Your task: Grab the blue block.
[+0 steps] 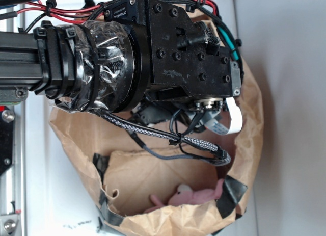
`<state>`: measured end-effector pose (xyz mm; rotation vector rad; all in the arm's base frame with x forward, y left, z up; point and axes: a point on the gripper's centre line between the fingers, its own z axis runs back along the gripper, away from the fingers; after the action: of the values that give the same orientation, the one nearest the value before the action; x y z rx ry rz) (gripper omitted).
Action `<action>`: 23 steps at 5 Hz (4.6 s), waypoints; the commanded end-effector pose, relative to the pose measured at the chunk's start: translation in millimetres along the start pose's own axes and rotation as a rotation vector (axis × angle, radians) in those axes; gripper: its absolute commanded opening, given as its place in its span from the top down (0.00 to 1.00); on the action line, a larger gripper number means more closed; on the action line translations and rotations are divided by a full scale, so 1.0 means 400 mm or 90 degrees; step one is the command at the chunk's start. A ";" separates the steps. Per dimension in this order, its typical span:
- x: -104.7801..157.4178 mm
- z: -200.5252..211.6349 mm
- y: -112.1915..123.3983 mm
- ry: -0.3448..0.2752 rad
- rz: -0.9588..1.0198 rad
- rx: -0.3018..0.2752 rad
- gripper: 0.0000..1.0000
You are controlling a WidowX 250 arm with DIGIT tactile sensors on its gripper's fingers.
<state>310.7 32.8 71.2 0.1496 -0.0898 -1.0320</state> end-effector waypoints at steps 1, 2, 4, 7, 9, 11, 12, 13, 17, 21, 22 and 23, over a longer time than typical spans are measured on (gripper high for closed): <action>0.010 0.021 0.001 0.006 0.002 0.017 0.00; 0.016 0.027 -0.005 -0.001 0.021 0.021 0.00; 0.016 0.027 -0.005 -0.001 0.021 0.021 0.00; 0.016 0.027 -0.005 -0.001 0.021 0.021 0.00; -0.012 -0.023 0.053 -0.001 0.041 0.046 0.00; -0.043 -0.048 0.095 -0.005 0.054 0.051 0.00; -0.056 -0.068 0.104 0.005 0.061 0.060 0.00; -0.062 -0.066 0.110 0.002 0.064 0.052 0.00; -0.096 -0.148 0.084 0.028 0.049 0.011 0.00; -0.093 -0.151 0.056 0.018 0.037 0.002 1.00; -0.095 -0.134 0.056 0.014 0.057 0.008 1.00; -0.083 -0.094 0.055 -0.008 0.132 0.012 1.00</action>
<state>316.6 74.2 23.0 0.1171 -0.0913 -0.8539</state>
